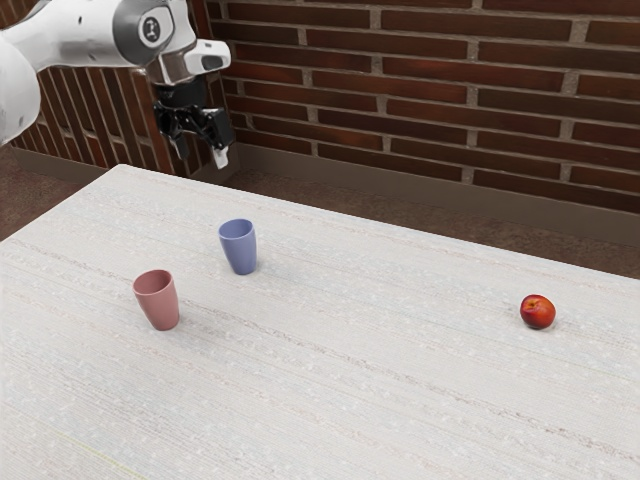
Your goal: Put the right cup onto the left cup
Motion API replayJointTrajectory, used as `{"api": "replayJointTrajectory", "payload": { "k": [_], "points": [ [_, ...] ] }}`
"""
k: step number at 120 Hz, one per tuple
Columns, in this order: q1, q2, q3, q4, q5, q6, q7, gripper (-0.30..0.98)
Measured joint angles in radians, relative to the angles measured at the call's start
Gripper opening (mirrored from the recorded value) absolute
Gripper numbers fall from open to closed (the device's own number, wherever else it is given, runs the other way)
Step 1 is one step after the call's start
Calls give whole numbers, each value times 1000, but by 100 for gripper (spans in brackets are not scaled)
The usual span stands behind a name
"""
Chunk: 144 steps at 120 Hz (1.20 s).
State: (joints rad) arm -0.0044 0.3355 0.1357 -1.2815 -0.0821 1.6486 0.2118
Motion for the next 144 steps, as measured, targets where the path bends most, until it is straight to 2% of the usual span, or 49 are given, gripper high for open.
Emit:
{"api": "replayJointTrajectory", "payload": {
  "k": [15,67,144],
  "points": [
    [0,114,-7,91,-1,9,1,69],
    [18,370,-1,178,-8,169,11,69],
    [41,523,-1,174,-10,381,22,69]
  ]
}}
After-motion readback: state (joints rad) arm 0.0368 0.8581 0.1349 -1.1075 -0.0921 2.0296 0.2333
